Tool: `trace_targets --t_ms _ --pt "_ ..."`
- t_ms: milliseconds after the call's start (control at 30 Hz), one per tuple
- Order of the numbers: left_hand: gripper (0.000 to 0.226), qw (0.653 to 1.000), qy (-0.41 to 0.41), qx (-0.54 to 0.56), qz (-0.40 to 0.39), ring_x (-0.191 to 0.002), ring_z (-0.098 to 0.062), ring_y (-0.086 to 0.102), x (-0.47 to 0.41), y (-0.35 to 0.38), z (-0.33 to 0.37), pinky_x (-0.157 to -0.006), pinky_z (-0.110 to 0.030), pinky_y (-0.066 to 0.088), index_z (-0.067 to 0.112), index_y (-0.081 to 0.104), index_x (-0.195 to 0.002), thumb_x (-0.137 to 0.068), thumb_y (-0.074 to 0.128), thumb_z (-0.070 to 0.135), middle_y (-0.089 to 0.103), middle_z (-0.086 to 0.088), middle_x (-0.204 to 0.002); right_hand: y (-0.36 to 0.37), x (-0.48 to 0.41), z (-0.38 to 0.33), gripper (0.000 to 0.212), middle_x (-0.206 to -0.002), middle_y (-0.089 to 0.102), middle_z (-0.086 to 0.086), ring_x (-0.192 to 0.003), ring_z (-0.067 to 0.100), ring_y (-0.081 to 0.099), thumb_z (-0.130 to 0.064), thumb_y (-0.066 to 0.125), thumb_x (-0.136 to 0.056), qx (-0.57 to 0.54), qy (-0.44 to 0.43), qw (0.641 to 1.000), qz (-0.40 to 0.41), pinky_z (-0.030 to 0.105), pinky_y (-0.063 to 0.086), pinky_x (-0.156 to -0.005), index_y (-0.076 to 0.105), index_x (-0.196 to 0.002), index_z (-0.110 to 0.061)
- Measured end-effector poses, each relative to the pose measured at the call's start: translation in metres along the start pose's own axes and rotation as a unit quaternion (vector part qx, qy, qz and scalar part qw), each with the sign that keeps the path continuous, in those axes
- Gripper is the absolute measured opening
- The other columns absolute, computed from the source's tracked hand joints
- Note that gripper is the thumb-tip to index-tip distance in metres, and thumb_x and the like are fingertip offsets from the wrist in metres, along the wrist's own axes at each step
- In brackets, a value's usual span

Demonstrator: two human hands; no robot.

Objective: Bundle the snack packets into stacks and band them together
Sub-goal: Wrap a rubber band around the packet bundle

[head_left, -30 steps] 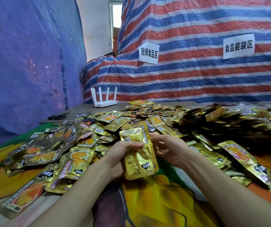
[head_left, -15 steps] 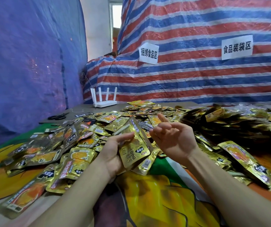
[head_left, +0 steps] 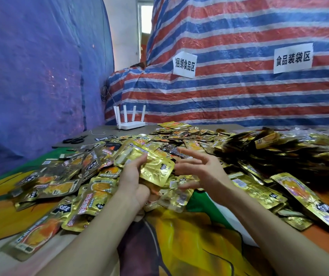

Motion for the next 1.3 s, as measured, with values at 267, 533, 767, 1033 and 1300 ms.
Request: trace_targets --t_ms 267,533,767,1033,1300 --pt "0.036 0.996 -0.051 0.066 -0.028 -0.074 -0.036 0.075 0.008 0.008 -0.006 -0.061 -0.046 0.060 0.007 0.080 -0.076 -0.092 0.067 0.035 0.077 -0.017 -0.093 0.051 0.010 0.013 0.072 -0.121 0.065 -0.004 -0.106 0.002 0.063 -0.009 0.091 -0.065 0.137 -0.152 0.979 0.009 0.016 0.051 -0.087 0.063 -0.127 -0.030" --pt "0.018 0.989 -0.113 0.084 -0.041 -0.077 -0.041 0.075 0.012 0.014 -0.012 -0.054 -0.046 0.059 0.004 0.076 -0.097 -0.089 0.069 0.019 0.076 -0.021 -0.098 0.037 0.005 0.012 0.083 -0.126 0.060 -0.019 -0.111 -0.015 0.054 -0.009 0.094 -0.063 0.153 -0.166 0.973 0.047 0.001 0.042 -0.085 0.057 -0.134 -0.031" --pt "0.026 0.987 -0.126 0.060 -0.082 -0.087 -0.044 0.074 0.009 0.009 -0.010 -0.062 -0.055 0.060 -0.004 0.079 -0.086 -0.088 0.066 0.018 0.074 -0.023 -0.106 0.030 0.003 0.003 0.034 -0.084 0.073 -0.014 -0.079 0.003 0.070 -0.028 0.088 -0.076 0.209 -0.086 0.973 0.038 0.026 0.060 -0.068 0.067 -0.103 -0.027" --pt "0.033 0.991 -0.054 -0.083 -0.091 -0.103 -0.037 0.072 0.015 0.019 -0.020 -0.081 -0.054 0.058 0.009 0.074 -0.109 -0.076 0.074 0.015 0.076 -0.016 -0.107 0.012 0.004 -0.009 0.012 -0.080 0.077 -0.009 -0.080 0.010 0.075 -0.020 0.080 -0.086 0.190 0.013 0.981 -0.036 0.027 0.060 -0.063 0.074 -0.091 -0.029" --pt "0.059 0.991 0.014 -0.127 -0.040 -0.093 -0.025 0.063 0.013 0.018 -0.018 -0.076 -0.036 0.051 0.009 0.065 -0.105 -0.058 0.077 0.042 0.068 -0.008 -0.104 -0.058 0.009 -0.065 0.016 -0.088 0.074 -0.004 -0.077 0.015 0.074 -0.025 0.075 -0.086 0.403 -0.004 0.904 0.144 0.037 0.062 -0.074 0.068 -0.100 -0.028"
Point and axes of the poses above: each hand's wrist, its own x-axis away from the middle knuckle, its own y-axis out of the palm, z = x × y, the point moved 2 cm from there along -x, towards the middle knuckle
